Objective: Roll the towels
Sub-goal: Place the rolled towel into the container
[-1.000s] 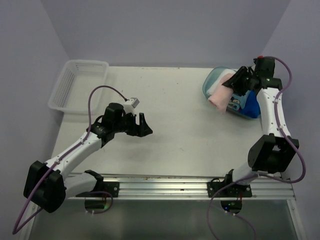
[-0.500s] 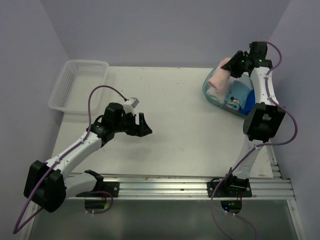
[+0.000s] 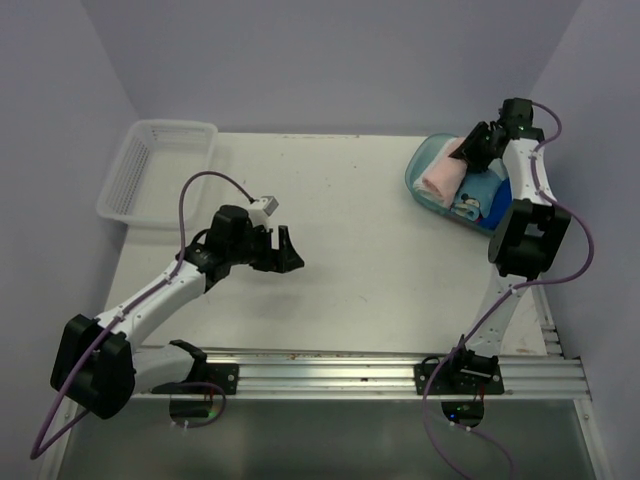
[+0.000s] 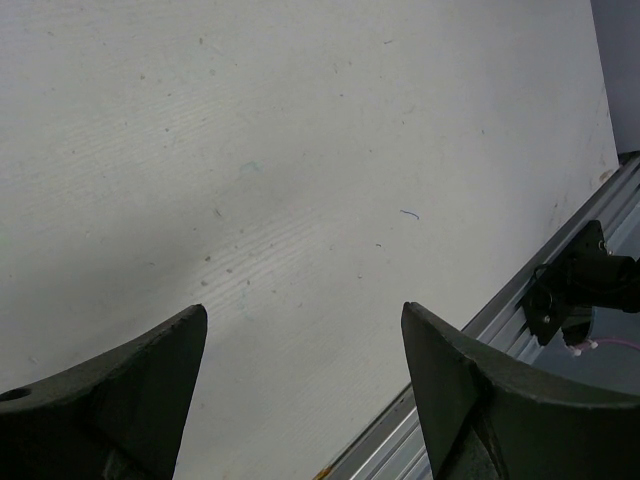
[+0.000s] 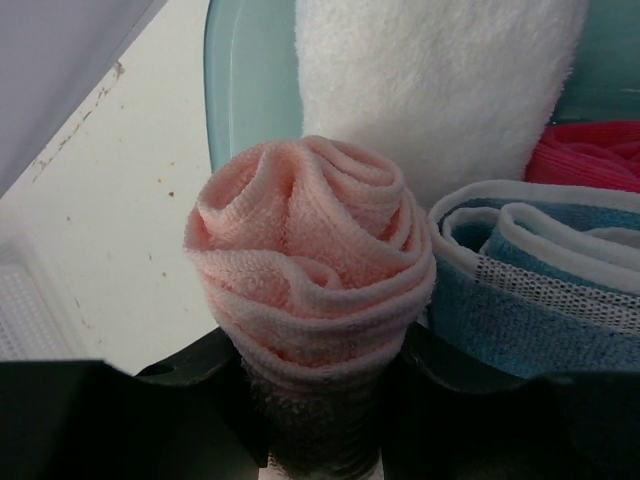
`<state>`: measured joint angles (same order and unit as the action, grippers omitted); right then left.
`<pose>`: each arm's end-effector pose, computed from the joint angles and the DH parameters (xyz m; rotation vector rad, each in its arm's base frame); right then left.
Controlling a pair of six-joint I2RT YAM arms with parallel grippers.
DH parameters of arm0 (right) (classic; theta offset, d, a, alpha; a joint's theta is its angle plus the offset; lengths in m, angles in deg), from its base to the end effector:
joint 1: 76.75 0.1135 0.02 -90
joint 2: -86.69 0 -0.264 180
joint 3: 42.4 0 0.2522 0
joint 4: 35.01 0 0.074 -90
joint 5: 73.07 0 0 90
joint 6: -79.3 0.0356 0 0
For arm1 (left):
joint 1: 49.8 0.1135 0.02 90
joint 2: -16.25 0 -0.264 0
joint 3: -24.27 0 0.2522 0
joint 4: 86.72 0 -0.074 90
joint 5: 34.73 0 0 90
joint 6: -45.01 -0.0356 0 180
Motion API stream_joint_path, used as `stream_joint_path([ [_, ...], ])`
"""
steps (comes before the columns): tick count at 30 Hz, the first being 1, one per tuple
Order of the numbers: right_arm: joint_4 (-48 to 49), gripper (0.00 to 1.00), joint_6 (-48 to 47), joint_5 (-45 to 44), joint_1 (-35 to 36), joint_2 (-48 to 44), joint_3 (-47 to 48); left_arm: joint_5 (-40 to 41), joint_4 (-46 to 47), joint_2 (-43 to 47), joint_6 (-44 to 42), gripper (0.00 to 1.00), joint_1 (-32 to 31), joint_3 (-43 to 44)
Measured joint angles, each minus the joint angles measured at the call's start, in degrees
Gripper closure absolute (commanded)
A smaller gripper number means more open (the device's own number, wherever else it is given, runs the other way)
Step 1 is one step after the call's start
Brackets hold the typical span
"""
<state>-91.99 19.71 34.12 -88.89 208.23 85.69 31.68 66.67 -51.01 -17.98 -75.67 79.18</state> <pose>0.4690 -0.0901 0.2840 0.7679 2.3407 0.5076 0.2162 -0.1207 0.2360 0.2109 2.3524 -0.9390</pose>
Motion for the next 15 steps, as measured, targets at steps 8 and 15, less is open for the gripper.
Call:
stream_joint_path([
  [8,-0.5,0.81,-2.3,-1.7,-0.8,0.0,0.1,0.0,0.0,-1.9,0.9,0.18,0.0,0.0],
  [15,-0.6,0.54,-3.1,-2.7,-0.8,0.2,0.2,-0.1,0.1,-2.6,1.4,0.18,0.0,0.0],
])
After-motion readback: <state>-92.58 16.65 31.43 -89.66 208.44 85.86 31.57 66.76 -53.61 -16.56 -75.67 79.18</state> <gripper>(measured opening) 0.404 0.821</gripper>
